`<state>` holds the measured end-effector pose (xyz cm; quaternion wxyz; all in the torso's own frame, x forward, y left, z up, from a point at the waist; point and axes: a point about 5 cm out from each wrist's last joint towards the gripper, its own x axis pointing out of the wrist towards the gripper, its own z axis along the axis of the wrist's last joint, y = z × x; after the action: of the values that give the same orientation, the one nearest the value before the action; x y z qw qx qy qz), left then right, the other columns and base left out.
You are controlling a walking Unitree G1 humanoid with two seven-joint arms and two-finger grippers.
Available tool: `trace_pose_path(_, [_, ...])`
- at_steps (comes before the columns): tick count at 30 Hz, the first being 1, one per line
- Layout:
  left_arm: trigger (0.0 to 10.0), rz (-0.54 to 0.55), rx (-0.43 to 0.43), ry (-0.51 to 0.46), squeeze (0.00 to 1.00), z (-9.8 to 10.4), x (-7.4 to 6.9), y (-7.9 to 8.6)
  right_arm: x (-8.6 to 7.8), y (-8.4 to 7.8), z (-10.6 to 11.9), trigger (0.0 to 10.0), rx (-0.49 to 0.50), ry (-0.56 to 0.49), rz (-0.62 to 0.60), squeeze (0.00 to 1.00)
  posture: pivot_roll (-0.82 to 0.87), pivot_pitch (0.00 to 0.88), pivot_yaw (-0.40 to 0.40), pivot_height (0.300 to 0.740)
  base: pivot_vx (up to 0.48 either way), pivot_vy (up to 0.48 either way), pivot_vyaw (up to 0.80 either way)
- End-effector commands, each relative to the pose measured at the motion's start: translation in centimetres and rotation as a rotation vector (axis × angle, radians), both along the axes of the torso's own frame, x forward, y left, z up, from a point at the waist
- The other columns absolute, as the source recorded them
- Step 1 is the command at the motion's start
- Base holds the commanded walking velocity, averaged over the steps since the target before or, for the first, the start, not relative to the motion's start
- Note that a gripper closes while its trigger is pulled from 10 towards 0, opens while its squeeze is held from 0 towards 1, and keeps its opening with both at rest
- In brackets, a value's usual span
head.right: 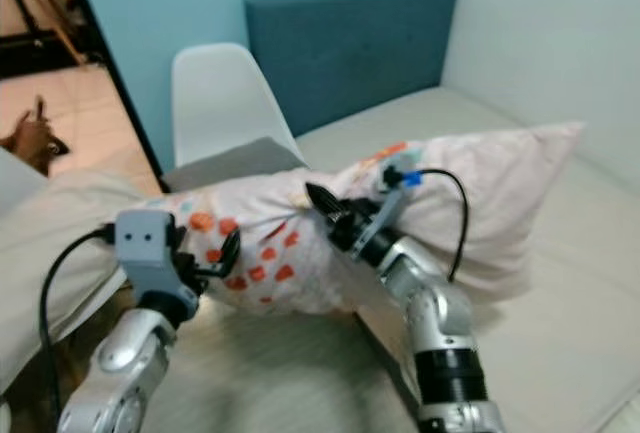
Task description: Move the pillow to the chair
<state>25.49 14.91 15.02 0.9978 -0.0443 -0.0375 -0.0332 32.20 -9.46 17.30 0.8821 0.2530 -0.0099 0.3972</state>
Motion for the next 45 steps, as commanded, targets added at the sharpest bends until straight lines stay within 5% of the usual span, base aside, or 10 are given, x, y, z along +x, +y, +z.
trace_pose_path(1, [10.0, -0.01, 0.009, 0.007, 0.0, -0.22, 0.0, -0.1, -0.04, 0.04, 2.17, 10.0, 0.02, -0.106, 0.003, 0.0, 0.1, 0.0, -0.022, 0.74, 0.0, 0.0, 0.52])
trace_pose_path(45, [10.0, -0.002, 0.018, 0.0, 0.0, -0.02, 0.29, 0.16, 0.11, 0.21, 2.35, 10.0, 0.019, -0.113, 0.001, 0.0, 0.1, 0.0, -0.021, 0.74, 0.0, 0.0, 0.52])
